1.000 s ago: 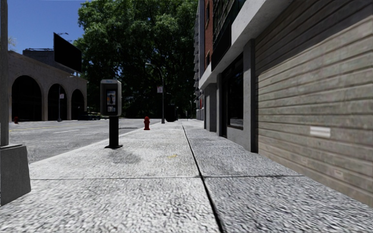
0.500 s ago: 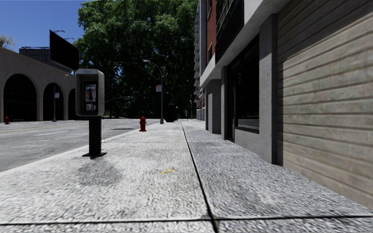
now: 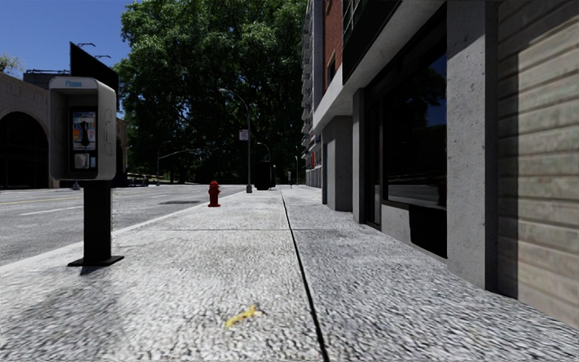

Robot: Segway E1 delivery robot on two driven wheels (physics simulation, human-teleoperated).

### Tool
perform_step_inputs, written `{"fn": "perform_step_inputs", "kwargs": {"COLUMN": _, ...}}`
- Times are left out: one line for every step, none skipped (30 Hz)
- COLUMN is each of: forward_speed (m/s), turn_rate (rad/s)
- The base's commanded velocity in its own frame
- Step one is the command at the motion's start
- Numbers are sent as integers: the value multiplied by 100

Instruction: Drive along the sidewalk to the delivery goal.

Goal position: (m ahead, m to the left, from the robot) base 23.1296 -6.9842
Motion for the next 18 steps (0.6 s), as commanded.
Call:
{"fn": "perform_step_inputs", "kwargs": {"forward_speed": 200, "turn_rate": 0}}
{"fn": "perform_step_inputs", "kwargs": {"forward_speed": 200, "turn_rate": 0}}
{"fn": "perform_step_inputs", "kwargs": {"forward_speed": 200, "turn_rate": 0}}
{"fn": "perform_step_inputs", "kwargs": {"forward_speed": 200, "turn_rate": 0}}
{"fn": "perform_step_inputs", "kwargs": {"forward_speed": 200, "turn_rate": 0}}
{"fn": "perform_step_inputs", "kwargs": {"forward_speed": 200, "turn_rate": 0}}
{"fn": "perform_step_inputs", "kwargs": {"forward_speed": 200, "turn_rate": 0}}
{"fn": "perform_step_inputs", "kwargs": {"forward_speed": 200, "turn_rate": 0}}
{"fn": "perform_step_inputs", "kwargs": {"forward_speed": 200, "turn_rate": 0}}
{"fn": "perform_step_inputs", "kwargs": {"forward_speed": 200, "turn_rate": 0}}
{"fn": "perform_step_inputs", "kwargs": {"forward_speed": 200, "turn_rate": 0}}
{"fn": "perform_step_inputs", "kwargs": {"forward_speed": 200, "turn_rate": 0}}
{"fn": "perform_step_inputs", "kwargs": {"forward_speed": 200, "turn_rate": 0}}
{"fn": "perform_step_inputs", "kwargs": {"forward_speed": 200, "turn_rate": 0}}
{"fn": "perform_step_inputs", "kwargs": {"forward_speed": 200, "turn_rate": 0}}
{"fn": "perform_step_inputs", "kwargs": {"forward_speed": 200, "turn_rate": 0}}
{"fn": "perform_step_inputs", "kwargs": {"forward_speed": 200, "turn_rate": 0}}
{"fn": "perform_step_inputs", "kwargs": {"forward_speed": 200, "turn_rate": 0}}
